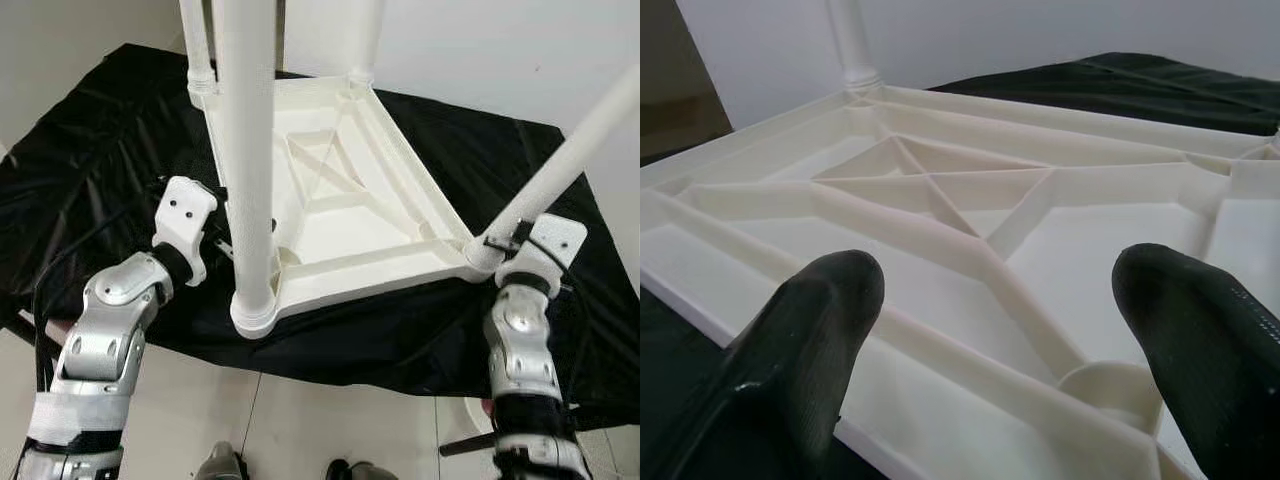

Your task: Building children table

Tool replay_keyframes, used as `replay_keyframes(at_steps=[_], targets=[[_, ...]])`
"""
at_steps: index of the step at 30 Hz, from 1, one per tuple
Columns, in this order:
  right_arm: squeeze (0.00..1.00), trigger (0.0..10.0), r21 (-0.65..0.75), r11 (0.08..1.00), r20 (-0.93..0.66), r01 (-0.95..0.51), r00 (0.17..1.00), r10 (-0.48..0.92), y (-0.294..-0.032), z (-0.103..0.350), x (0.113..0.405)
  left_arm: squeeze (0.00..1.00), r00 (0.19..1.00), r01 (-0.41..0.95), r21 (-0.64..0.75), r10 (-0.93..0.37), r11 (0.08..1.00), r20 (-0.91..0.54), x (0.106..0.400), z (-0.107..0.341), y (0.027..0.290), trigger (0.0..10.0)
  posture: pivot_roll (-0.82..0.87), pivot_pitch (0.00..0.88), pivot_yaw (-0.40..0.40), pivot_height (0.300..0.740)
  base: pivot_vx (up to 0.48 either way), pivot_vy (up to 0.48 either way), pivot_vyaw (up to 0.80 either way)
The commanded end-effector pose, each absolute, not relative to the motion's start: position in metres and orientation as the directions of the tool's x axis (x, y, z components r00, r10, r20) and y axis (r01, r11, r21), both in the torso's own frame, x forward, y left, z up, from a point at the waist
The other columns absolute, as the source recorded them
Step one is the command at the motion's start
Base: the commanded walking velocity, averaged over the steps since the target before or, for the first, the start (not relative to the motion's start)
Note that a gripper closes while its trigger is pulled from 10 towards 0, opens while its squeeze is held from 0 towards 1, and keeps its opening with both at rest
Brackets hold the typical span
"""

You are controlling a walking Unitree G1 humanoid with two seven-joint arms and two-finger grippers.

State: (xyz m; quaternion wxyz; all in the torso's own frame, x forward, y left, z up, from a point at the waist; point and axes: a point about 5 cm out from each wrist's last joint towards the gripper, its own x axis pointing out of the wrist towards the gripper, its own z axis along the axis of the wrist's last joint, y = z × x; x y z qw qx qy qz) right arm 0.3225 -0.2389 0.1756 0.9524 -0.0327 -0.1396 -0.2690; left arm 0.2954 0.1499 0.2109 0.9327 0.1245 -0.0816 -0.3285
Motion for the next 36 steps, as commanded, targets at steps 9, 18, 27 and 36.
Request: replay_keyframes(at_steps=[9,18,27,36], targets=[[0.0,10.0,0.091,0.923,0.263,0.374,0.885,-0.384,-0.219,0.19,0.361,0.0,0.699,0.678,0.238,-0.71,0.696,0.085,0.283,0.21,0.123,10.0,0.18,0.137,-0.05,0.74,0.0,0.0,0.0],[0.0,10.0,0.113,0.972,0.198,0.204,0.954,-0.223,-0.195,0.179,0.377,0.0,0.68,0.696,0.229,-0.727,0.681,0.094,0.28,0.214,0.117,10.0,0.18,0.136,-0.045,0.74,0.0,0.0,0.0],[0.0,10.0,0.14,0.972,0.214,0.191,0.952,-0.218,-0.204,0.194,0.391,0.0,0.672,0.705,0.217,-0.734,0.675,0.099,0.28,0.217,0.112,10.0,0.17,0.135,-0.028,0.74,0.0,0.0,0.0],[0.0,10.0,0.111,0.947,0.258,0.3,0.912,-0.319,-0.218,0.196,0.387,0.0,0.679,0.697,0.212,-0.726,0.685,0.114,0.282,0.22,0.107,10.0,0.18,0.141,-0.031,0.74,0.0,0.0,0.0]])
